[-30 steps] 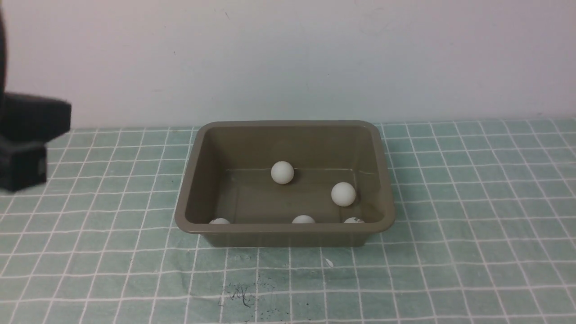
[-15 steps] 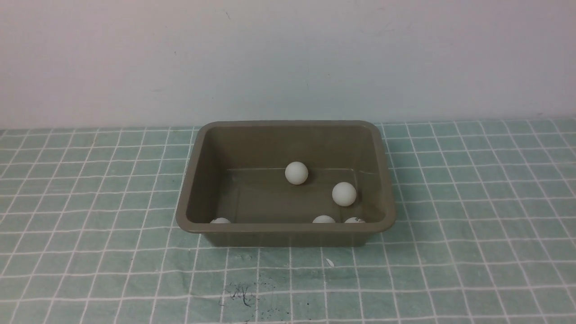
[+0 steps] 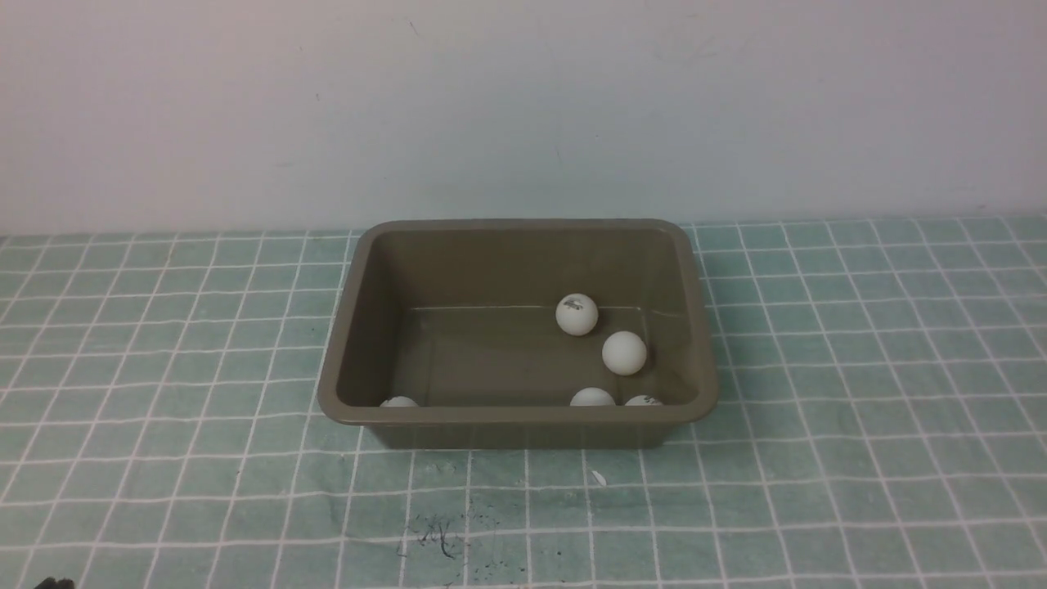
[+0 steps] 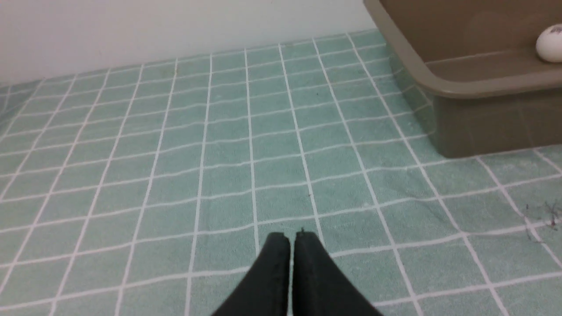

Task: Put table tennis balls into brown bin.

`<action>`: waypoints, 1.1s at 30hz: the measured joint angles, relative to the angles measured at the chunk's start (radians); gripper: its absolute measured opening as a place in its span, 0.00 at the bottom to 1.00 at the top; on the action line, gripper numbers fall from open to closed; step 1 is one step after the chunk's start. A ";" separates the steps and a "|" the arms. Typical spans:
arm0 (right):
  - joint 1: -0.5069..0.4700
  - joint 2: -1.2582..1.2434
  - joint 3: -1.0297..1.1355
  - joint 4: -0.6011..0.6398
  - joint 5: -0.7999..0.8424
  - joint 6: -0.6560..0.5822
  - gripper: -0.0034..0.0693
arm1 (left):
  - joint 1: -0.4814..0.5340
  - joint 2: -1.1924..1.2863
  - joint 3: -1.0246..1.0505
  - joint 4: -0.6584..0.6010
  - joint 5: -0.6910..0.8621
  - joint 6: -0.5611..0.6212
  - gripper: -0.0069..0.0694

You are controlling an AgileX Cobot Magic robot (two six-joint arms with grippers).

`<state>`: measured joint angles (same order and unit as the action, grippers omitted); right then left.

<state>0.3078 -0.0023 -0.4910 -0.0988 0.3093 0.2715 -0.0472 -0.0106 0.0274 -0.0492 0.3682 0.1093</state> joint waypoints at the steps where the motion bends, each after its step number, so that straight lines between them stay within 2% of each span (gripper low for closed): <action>1: 0.000 0.000 0.000 0.000 0.000 0.000 0.03 | 0.000 0.000 0.000 0.000 0.003 0.000 0.08; 25: 0.000 0.000 0.000 -0.004 0.000 0.000 0.03 | 0.000 0.000 -0.001 0.000 0.008 0.000 0.08; 29: 0.000 0.000 0.022 -0.028 -0.003 -0.036 0.03 | 0.000 0.000 -0.001 0.000 0.008 0.000 0.08; 33: 0.000 0.001 0.126 0.013 -0.001 -0.162 0.03 | 0.000 0.000 -0.001 0.000 0.008 0.000 0.08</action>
<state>0.3078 -0.0013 -0.3649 -0.0861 0.3079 0.1098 -0.0472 -0.0106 0.0265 -0.0492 0.3758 0.1093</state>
